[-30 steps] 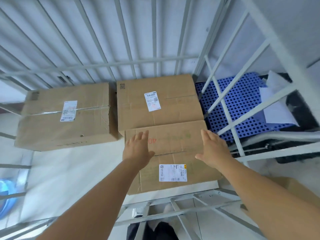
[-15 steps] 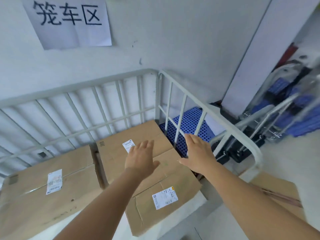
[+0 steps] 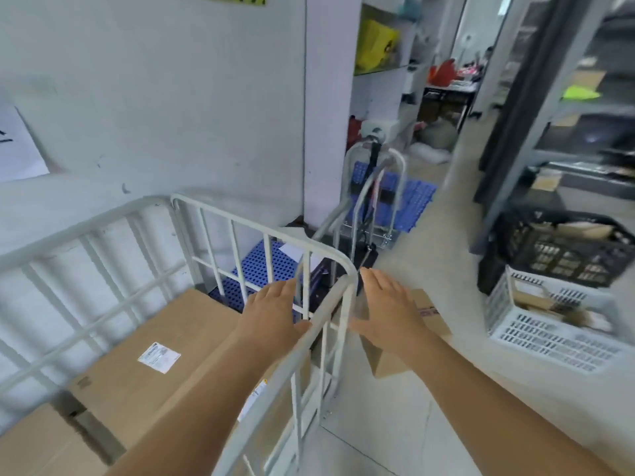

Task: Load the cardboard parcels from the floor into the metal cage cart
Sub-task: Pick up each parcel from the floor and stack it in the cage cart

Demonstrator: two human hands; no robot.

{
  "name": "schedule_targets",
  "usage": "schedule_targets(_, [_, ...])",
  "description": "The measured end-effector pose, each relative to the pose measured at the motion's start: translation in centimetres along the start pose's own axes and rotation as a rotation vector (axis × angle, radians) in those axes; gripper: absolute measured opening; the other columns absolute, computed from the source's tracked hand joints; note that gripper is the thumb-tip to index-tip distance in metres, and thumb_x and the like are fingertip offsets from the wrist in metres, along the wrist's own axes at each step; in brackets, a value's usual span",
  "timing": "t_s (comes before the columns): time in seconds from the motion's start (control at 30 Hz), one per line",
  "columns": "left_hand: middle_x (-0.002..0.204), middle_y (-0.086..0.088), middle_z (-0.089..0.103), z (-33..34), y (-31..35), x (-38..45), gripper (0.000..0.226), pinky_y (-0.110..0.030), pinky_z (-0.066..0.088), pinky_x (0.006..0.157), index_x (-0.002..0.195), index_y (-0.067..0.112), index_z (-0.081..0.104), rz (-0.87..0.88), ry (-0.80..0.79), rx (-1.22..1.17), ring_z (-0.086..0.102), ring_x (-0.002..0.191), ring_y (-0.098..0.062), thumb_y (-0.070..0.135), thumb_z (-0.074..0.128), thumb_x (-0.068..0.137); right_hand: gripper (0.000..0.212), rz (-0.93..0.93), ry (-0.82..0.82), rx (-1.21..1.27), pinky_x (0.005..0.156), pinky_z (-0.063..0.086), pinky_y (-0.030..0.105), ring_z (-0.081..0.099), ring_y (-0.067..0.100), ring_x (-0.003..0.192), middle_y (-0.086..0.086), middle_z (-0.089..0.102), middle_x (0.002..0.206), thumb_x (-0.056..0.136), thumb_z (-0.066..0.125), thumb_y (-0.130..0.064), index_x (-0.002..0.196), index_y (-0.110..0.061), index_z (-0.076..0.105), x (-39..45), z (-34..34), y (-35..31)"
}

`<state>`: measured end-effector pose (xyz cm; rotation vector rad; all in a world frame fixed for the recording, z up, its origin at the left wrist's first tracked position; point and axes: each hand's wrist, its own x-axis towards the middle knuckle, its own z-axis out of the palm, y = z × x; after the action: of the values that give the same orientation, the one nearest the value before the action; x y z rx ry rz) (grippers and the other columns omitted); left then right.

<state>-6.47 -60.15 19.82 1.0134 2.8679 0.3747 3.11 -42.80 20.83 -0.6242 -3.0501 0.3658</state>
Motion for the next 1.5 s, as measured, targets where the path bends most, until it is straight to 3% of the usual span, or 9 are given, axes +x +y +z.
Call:
schedule_targets(0.23, [0.156,0.001,0.028,2.1,10.9,-1.9,0.078,-0.039,0.022,0.117,0.153,0.020,0.017,0.227,-0.049,0.011,0.028,0.142,-0.020,0.049,0.054,0.091,0.091,0.236,0.064,-0.003,0.118,0.015,0.040,0.016,0.022,0.146,0.002,0.018,0.160,0.086,0.061,-0.043,0.155,-0.015,0.009,-9.5,-0.6,9.0])
schedule_targets(0.47, [0.142,0.004,0.045,5.5,20.7,-7.4,0.065,-0.037,0.033,0.110,0.143,0.020,0.034,0.431,-0.107,0.032,0.043,0.129,-0.018,0.049,0.056,0.089,0.089,0.445,0.090,-0.020,0.119,0.012,0.039,0.013,0.021,0.147,0.002,0.016,0.159,0.090,0.058,-0.047,0.155,-0.014,0.006,-22.1,-0.8,15.6])
schedule_targets(0.67, [0.148,0.000,0.041,9.1,27.7,-15.3,0.069,-0.037,0.028,0.111,0.148,0.018,0.029,0.586,-0.193,0.054,0.035,0.135,-0.021,0.050,0.051,0.091,0.090,0.648,0.033,0.023,0.120,0.003,0.040,0.003,0.022,0.150,0.000,0.004,0.163,0.093,0.054,-0.046,0.156,-0.015,-0.003,-34.9,-0.2,19.3])
schedule_targets(0.8, [0.155,-0.003,0.030,11.1,32.3,-20.0,0.073,-0.036,0.026,0.114,0.152,0.015,0.020,0.669,-0.281,0.046,0.028,0.142,-0.023,0.048,0.049,0.094,0.091,0.777,0.071,0.046,0.119,0.008,0.040,0.012,0.021,0.147,0.001,0.013,0.160,0.089,0.057,-0.046,0.156,-0.016,0.004,-42.7,1.0,21.4])
schedule_targets(0.97, [0.155,-0.003,0.029,13.5,38.2,-24.7,0.073,-0.032,0.026,0.112,0.154,0.015,0.017,0.810,-0.331,0.048,0.030,0.140,-0.021,0.047,0.048,0.095,0.087,0.917,0.113,0.075,0.117,0.010,0.037,0.012,0.021,0.147,-0.001,0.019,0.158,0.088,0.060,-0.043,0.154,-0.015,0.012,-51.0,2.0,23.6])
schedule_targets(1.2, [0.154,-0.003,0.031,18.1,45.2,-29.2,0.074,-0.033,0.027,0.112,0.154,0.018,0.016,0.975,-0.449,0.095,0.030,0.141,-0.021,0.046,0.050,0.095,0.091,1.180,0.094,0.129,0.120,0.006,0.041,0.006,0.021,0.150,0.000,0.008,0.163,0.091,0.057,-0.049,0.157,-0.017,0.003,-59.6,4.7,26.5])
schedule_targets(1.5, [0.151,-0.004,0.036,26.2,53.1,-29.5,0.078,-0.034,0.036,0.106,0.153,0.017,0.019,1.133,-0.581,0.201,0.039,0.135,-0.025,0.047,0.055,0.090,0.093,1.567,0.072,0.218,0.121,0.009,0.042,0.006,0.022,0.150,0.001,0.008,0.163,0.091,0.058,-0.048,0.157,-0.016,0.001,-66.9,9.1,30.5])
